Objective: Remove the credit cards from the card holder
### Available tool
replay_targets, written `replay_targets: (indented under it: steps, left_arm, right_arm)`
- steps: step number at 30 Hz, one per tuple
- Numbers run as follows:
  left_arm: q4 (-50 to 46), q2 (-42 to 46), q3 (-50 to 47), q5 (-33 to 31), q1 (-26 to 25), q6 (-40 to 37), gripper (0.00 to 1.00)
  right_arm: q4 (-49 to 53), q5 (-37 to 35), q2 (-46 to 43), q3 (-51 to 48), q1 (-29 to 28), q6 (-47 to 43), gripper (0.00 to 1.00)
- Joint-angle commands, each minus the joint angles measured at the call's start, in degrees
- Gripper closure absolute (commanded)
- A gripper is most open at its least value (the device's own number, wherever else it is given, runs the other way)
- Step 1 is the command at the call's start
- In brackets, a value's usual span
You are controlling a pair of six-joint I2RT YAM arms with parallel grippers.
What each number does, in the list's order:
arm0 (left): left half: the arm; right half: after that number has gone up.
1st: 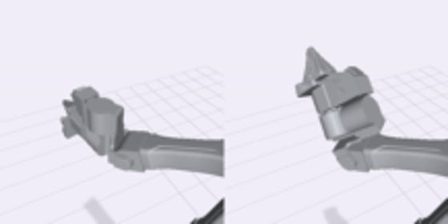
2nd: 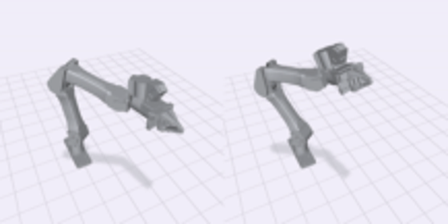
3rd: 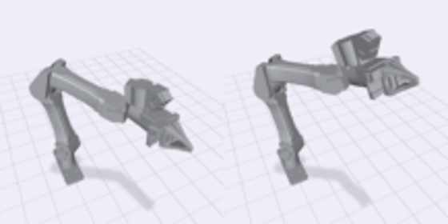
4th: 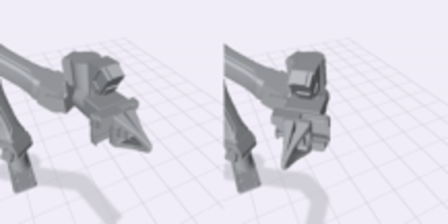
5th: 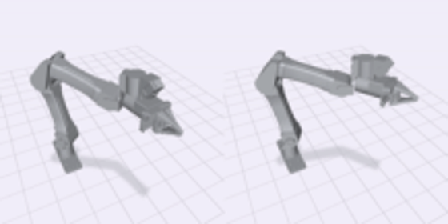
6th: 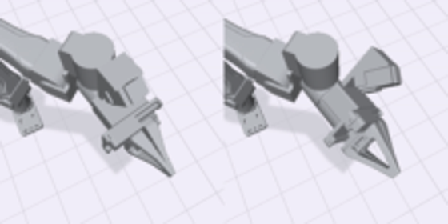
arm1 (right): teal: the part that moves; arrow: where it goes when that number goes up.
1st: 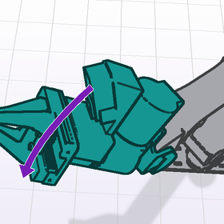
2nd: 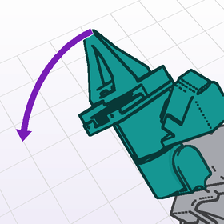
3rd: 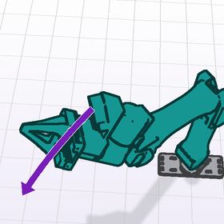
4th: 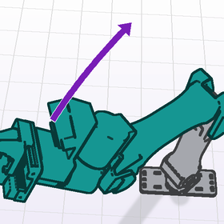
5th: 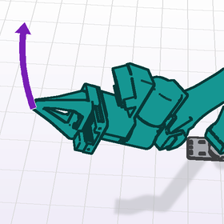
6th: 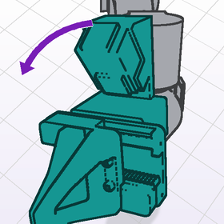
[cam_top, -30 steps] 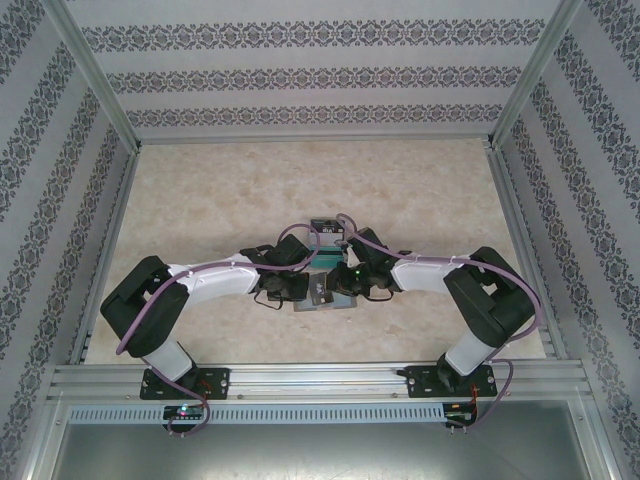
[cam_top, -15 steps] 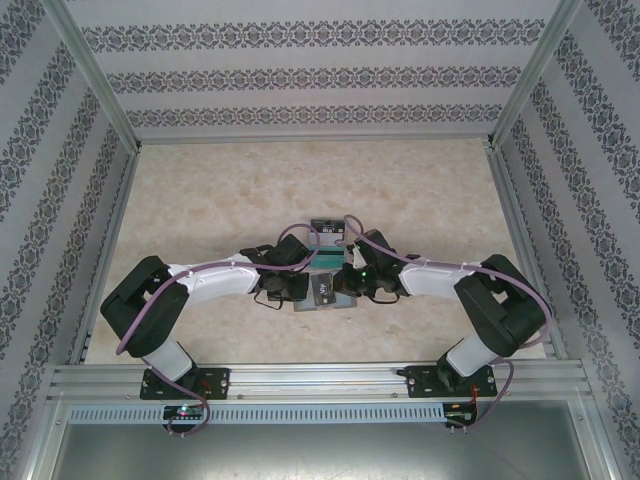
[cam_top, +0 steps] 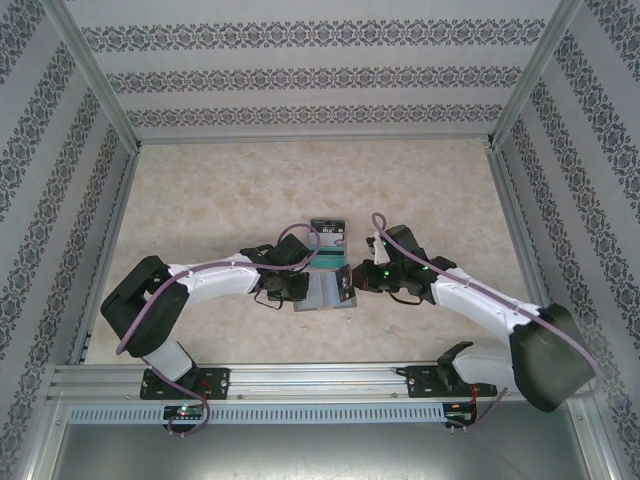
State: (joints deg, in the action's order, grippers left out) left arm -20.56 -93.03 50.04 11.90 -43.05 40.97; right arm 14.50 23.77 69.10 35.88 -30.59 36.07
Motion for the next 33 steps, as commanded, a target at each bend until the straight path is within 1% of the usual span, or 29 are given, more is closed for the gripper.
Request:
replay_targets:
  steps: [1,3,6,10,12,14,17,18,20,25,29,33]
  left_arm:
    - [-2.71,0.66,1.54,-1.19,0.24,-0.35,0.99]
    - [-3.07,1.54,2.18,-1.75,0.24,-0.55,0.93]
    - [-3.74,3.37,3.17,-2.73,0.28,-1.06,0.76]
    - [-4.18,6.37,4.12,-3.79,0.72,-1.68,0.57]
    - [-4.57,8.06,4.19,-4.49,1.12,-1.94,0.4]
    - [-4.92,10.11,4.02,-5.6,1.66,-2.14,0.28]
    - [-5.64,13.17,3.15,-6.86,2.5,-2.54,0.16]
    - [-5.84,14.12,2.71,-7.49,2.76,-2.61,0.15]
    - [-6.23,16.58,1.55,-8.89,3.33,-2.63,0.06]
    - [-7.19,22.21,-1.17,-11.84,4.68,-2.06,0.0]
    - [-8.08,25.73,-2.81,-14.06,5.51,-1.34,0.0]
    - [-8.69,27.49,-3.8,-14.71,6.2,-0.99,0.0]
  right_arm:
    - [8.93,-4.18,-3.68,4.52,0.18,-9.66,1.0]
    - [10.54,-5.53,-4.77,6.46,0.11,-13.44,1.0]
    - [11.38,-8.45,-5.05,9.25,-0.15,-18.8,1.0]
    - [12.43,-12.74,-2.26,14.3,-1.56,-29.91,1.0]
    - [13.7,-13.37,0.46,17.61,-1.67,-35.65,1.0]
    - [14.56,-14.0,3.54,21.25,-1.67,-41.14,1.0]
    - [14.52,-13.86,7.45,25.69,-1.67,-49.89,1.0]
    - [14.46,-13.75,8.83,26.87,-1.67,-52.26,1.0]
    - [14.96,-13.56,11.94,30.21,-1.67,-57.83,1.0]
    - [18.23,-12.9,20.15,37.96,-1.58,-68.67,1.0]
    - [21.52,-14.3,26.33,43.67,-1.91,-76.02,1.0]
    - [22.89,-16.65,30.99,47.66,-2.5,-79.23,1.0]
